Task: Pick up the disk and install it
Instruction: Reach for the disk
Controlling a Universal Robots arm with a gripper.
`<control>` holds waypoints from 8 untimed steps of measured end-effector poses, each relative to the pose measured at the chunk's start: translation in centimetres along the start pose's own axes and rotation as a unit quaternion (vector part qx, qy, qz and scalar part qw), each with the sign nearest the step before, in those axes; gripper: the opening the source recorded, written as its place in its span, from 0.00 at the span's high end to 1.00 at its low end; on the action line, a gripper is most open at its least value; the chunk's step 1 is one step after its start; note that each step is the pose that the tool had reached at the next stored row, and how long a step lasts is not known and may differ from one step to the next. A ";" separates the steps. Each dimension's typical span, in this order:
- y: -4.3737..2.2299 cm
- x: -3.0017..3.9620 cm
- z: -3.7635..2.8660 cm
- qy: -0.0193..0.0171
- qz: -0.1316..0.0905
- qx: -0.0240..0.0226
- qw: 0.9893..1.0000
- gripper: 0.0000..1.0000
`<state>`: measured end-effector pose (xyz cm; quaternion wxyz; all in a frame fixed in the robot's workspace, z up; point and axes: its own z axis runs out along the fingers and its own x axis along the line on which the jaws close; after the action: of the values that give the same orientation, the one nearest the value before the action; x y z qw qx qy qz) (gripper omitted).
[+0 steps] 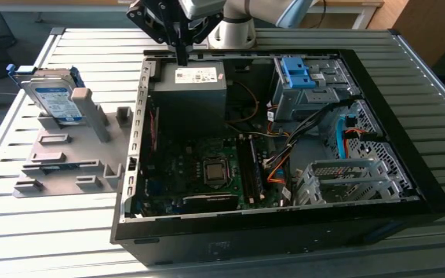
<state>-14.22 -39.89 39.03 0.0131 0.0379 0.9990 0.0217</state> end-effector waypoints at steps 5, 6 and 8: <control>-0.01 0.12 0.02 0.000 0.000 0.000 1.000 0.89; -0.01 0.14 0.02 0.000 0.000 0.000 1.000 0.89; -0.02 0.19 0.03 0.000 0.000 0.000 1.000 0.89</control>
<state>-14.40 -39.89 38.99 0.0131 0.0379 0.9990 0.0217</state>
